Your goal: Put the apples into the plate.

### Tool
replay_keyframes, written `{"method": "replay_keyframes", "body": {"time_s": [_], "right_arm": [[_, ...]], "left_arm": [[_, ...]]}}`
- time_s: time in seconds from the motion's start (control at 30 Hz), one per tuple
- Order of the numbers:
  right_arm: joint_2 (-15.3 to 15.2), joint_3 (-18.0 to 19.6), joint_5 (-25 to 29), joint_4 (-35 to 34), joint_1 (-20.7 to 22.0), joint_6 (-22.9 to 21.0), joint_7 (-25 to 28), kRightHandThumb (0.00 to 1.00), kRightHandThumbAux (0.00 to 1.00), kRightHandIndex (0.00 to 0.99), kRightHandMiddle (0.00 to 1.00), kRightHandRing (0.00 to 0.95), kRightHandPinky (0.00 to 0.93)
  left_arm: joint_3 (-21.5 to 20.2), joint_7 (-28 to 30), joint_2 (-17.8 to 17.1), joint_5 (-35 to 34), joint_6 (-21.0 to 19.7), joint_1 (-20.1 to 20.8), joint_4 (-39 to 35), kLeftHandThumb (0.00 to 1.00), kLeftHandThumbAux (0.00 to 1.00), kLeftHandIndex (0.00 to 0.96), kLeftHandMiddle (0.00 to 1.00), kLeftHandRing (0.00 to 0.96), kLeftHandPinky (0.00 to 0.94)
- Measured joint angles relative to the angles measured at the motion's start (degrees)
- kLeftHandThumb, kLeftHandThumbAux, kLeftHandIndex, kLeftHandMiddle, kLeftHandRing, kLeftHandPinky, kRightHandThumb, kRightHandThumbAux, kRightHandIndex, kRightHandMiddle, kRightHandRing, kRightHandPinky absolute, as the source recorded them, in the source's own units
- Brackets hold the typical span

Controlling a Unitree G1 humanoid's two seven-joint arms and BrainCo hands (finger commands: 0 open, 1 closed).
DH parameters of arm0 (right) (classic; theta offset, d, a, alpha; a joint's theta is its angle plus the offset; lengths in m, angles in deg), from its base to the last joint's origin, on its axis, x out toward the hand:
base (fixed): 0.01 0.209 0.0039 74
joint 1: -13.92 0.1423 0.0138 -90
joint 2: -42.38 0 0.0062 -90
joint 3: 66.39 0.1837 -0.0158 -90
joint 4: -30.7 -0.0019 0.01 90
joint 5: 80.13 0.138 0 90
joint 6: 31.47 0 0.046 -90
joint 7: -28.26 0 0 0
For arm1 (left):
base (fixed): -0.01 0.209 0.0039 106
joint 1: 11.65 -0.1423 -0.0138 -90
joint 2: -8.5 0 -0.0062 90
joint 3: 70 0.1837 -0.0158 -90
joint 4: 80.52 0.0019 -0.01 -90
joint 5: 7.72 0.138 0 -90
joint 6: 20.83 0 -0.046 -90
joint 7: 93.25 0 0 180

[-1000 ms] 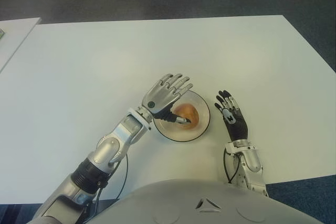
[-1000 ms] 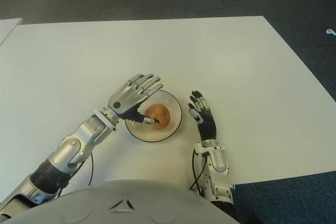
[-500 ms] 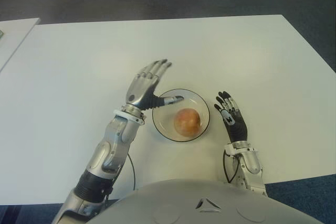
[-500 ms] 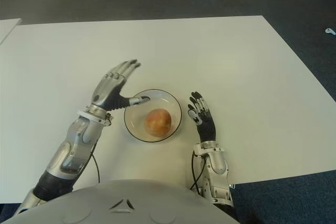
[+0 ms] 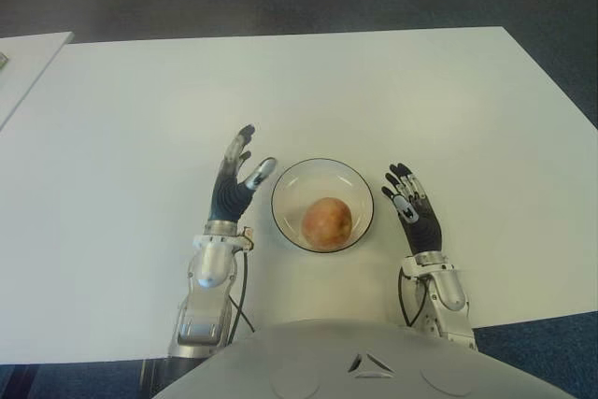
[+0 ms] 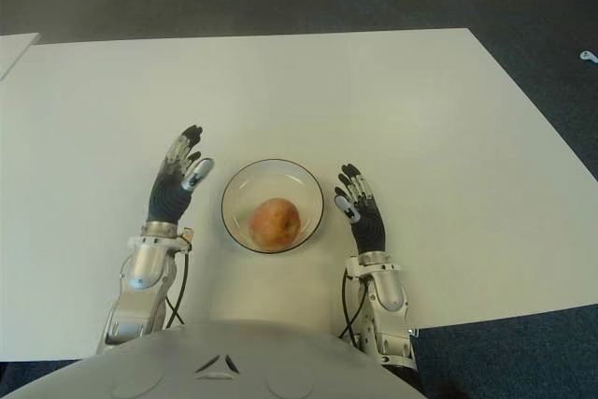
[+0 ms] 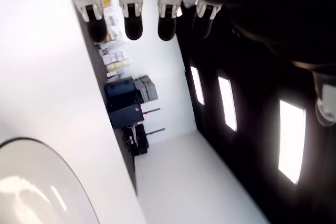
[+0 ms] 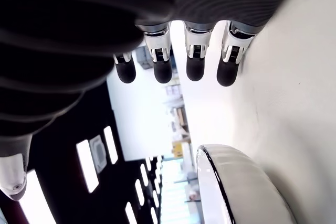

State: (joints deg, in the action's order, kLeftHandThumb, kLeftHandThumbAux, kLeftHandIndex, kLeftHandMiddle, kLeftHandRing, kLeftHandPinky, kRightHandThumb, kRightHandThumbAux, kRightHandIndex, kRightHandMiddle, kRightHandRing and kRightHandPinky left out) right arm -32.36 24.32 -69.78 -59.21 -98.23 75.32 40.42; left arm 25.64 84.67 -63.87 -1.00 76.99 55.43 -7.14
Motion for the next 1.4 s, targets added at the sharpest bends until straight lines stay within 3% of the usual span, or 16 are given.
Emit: {"method": "replay_keyframes", "body": {"time_s": [0.13, 0.23, 0.77, 1.07, 1.4], "right_arm": [[-0.17, -0.07, -0.27, 0.00, -0.44, -0.84, -0.43, 0.105, 0.513, 0.001, 0.000, 0.000, 0.000], [-0.23, -0.21, -0.72, -0.03, -0.56, -1.25, -0.76, 0.101, 0.511, 0.001, 0.000, 0.000, 0.000], [-0.36, -0.32, -0.98, -0.32, -0.62, -1.77, -1.06, 0.102, 0.513, 0.000, 0.000, 0.000, 0.000], [-0.65, -0.30, -0.91, -0.82, -0.82, -2.45, -0.88, 0.104, 0.519, 0.000, 0.000, 0.000, 0.000], [-0.54, -0.20, -0.69, -0.74, -0.74, -2.45, -0.87, 0.112, 0.497, 0.002, 0.000, 0.000, 0.000]], "left_arm": [[-3.10, 1.97, 2.50, -9.79, 3.07, -2.02, 3.62, 0.047, 0.358, 0.272, 0.076, 0.015, 0.019], [-4.64, 3.04, 2.94, -13.29, 5.17, -3.39, 6.49, 0.049, 0.353, 0.265, 0.062, 0.006, 0.008], [-4.34, 4.82, 3.10, -13.47, 18.37, -8.01, 17.46, 0.074, 0.372, 0.251, 0.064, 0.000, 0.009], [-0.82, 5.06, 3.60, -12.92, 19.74, -10.46, 16.51, 0.084, 0.380, 0.226, 0.066, 0.010, 0.021], [0.32, 5.45, 3.57, -12.46, 18.92, -10.73, 16.48, 0.076, 0.404, 0.186, 0.088, 0.059, 0.120]]}}
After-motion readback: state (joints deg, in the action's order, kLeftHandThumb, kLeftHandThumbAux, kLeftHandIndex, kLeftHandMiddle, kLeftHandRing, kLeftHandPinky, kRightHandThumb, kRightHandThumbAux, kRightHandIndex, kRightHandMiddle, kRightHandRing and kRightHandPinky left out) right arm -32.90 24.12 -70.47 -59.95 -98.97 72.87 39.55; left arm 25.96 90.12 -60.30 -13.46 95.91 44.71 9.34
